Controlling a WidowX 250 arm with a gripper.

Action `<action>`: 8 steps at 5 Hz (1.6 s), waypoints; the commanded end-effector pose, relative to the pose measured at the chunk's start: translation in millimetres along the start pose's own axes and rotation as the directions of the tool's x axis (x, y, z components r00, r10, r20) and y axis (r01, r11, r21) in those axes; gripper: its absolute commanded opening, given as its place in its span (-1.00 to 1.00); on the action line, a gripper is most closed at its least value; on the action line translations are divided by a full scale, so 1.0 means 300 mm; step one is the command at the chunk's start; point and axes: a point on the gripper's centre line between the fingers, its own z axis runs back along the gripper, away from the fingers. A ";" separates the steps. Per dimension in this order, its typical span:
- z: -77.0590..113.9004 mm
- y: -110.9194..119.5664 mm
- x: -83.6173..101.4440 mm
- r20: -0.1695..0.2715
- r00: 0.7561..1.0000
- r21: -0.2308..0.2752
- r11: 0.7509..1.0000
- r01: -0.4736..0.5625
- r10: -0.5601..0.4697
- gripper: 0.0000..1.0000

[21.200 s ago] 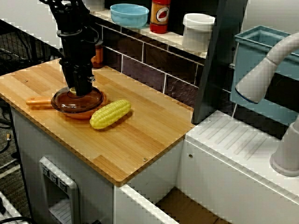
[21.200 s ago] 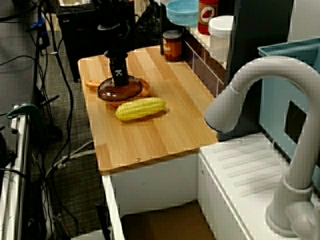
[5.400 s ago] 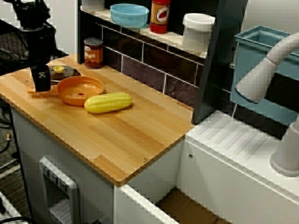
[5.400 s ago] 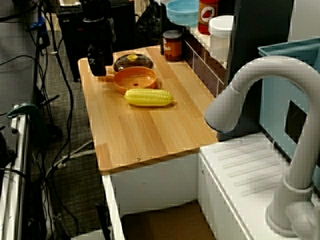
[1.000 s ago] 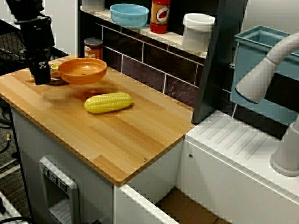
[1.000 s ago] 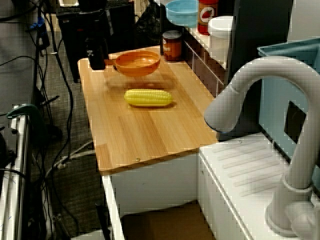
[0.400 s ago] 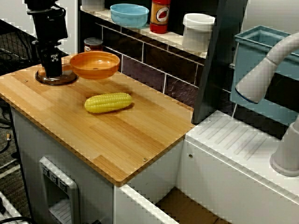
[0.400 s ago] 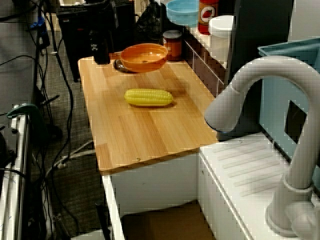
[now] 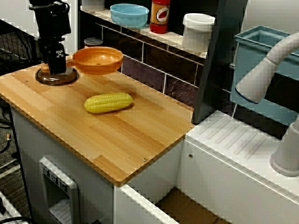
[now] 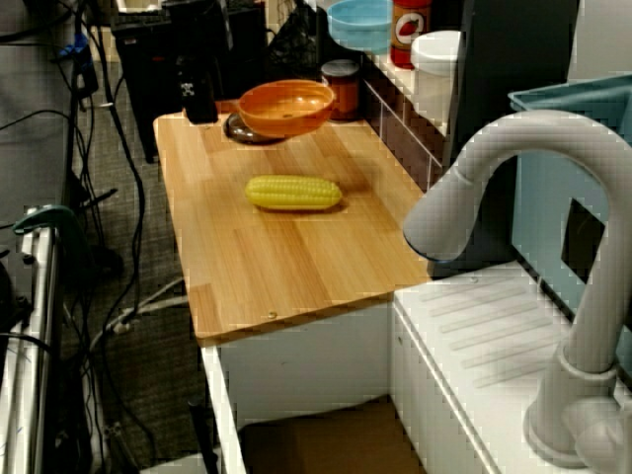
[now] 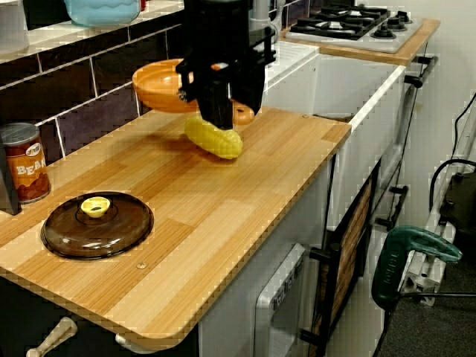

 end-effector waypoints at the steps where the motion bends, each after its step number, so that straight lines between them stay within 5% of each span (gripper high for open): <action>1: 0.067 -0.071 0.021 0.029 0.999 0.064 0.997 0.043 -0.045 -1.00; 4: 0.060 -0.170 0.046 0.011 0.999 0.091 0.995 0.048 -0.049 -1.00; 8: 0.077 -0.211 0.050 0.023 0.999 0.018 0.999 -0.040 0.040 -1.00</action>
